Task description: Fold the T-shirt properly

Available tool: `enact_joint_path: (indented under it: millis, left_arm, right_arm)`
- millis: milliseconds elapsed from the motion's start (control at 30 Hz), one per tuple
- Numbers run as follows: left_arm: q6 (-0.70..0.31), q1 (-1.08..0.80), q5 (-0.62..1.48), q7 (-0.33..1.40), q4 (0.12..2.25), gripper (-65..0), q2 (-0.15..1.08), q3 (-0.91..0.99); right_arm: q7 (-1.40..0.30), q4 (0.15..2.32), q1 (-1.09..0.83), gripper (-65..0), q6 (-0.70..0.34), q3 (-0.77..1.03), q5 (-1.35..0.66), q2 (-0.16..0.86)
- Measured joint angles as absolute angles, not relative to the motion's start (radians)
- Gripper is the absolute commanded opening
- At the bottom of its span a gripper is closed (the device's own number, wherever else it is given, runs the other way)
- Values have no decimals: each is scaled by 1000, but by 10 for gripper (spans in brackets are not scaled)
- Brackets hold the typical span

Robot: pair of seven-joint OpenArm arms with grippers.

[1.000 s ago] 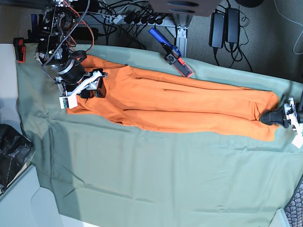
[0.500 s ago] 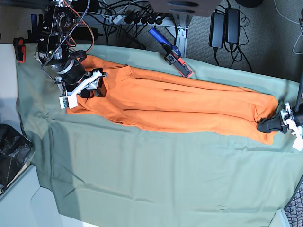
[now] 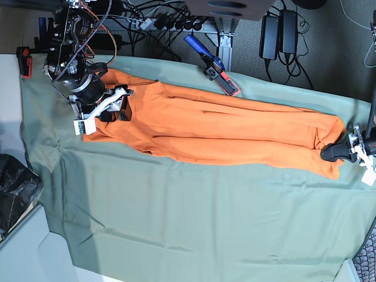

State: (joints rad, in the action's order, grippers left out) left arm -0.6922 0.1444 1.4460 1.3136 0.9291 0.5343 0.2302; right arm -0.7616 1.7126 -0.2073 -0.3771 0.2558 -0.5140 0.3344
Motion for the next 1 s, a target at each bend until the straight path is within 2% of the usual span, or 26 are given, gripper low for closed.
enact_joint_path:
  millis: [267, 500, 767, 1000]
  left_arm:
    - [-693, 144, 1457, 1348, 952, -650, 598, 230]
    - [-691, 118, 1459, 1376, 1115, -650, 602, 228]
    - [-690, 1, 1380, 1358, 1382, -650, 485, 222]
    - [-690, -20, 1336, 1331, 1509, -650, 414, 215]
  right_arm:
    - [-760, 1713, -200, -312, -377, 283, -595, 334]
    - [-735, 1722, -199, -312, -377, 326, -632, 334]
    - [-738, 1722, -180, -312, -377, 327, -659, 332]
    - [-751, 1722, -183, -312, -377, 327, -665, 302]
